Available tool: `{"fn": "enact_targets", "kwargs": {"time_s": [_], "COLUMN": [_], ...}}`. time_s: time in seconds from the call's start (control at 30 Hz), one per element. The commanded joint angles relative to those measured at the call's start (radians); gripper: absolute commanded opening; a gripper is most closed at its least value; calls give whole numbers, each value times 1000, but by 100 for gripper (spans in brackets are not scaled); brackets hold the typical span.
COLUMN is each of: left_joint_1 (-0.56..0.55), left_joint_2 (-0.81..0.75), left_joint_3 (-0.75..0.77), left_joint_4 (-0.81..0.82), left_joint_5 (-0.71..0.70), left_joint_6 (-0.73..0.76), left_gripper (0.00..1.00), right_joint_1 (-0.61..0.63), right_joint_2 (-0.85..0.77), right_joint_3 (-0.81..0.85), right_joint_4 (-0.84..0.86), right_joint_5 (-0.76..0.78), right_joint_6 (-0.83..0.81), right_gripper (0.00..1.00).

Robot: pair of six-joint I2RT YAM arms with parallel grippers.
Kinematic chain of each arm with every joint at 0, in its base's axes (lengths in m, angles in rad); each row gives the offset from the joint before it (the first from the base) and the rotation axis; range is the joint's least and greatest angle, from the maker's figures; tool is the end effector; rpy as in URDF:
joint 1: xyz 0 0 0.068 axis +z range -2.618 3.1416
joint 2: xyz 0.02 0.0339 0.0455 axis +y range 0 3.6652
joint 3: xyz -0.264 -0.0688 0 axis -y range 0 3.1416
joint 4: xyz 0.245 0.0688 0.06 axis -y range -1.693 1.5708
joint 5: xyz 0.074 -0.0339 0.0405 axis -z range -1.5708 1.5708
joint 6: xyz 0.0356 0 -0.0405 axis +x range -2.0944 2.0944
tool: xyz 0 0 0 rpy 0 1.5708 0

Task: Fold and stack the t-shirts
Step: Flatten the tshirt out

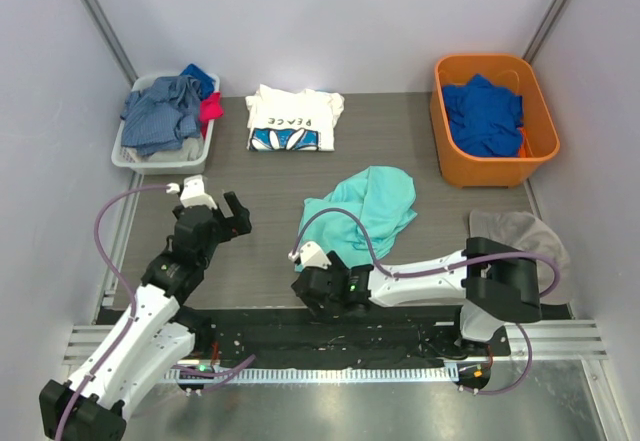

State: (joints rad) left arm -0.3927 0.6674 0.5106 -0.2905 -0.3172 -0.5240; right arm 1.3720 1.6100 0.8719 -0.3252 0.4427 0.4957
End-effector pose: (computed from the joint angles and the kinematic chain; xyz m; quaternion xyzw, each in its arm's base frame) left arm 0.1532 -0.0514 0.2513 -0.1388 0.8284 -0.1129 0.5308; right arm 0.0749 0.2946 0.1640 -0.3508 0.8785 0.0705 0.3165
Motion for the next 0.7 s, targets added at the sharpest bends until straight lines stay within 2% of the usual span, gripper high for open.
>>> {"fn": "enact_targets", "kwargs": {"time_s": [0.0, 0.13, 0.23, 0.27, 0.37, 0.67], "left_joint_1": [-3, -3, -2, -3, -2, -2], "left_joint_2": [-14, -11, -15, -15, -15, -22], "left_joint_3": [-6, -4, -4, -6, -6, -7], "left_joint_4": [1, 2, 1, 1, -1, -2], "left_joint_5": [-2, -2, -2, -2, 0, 0], "left_joint_6": [-5, -4, -4, -4, -4, -4], "left_gripper": [100, 100, 100, 100, 100, 100], "right_joint_1": [2, 1, 2, 2, 2, 1], "right_joint_2": [30, 60, 82, 91, 96, 73], "right_joint_3": [19, 3, -7, -8, -14, -65], "right_joint_4": [31, 49, 61, 63, 64, 52], "right_joint_5": [48, 44, 31, 28, 19, 45], "right_joint_6": [33, 44, 58, 63, 79, 124], "right_gripper": [82, 81, 70, 61, 50, 34]}}
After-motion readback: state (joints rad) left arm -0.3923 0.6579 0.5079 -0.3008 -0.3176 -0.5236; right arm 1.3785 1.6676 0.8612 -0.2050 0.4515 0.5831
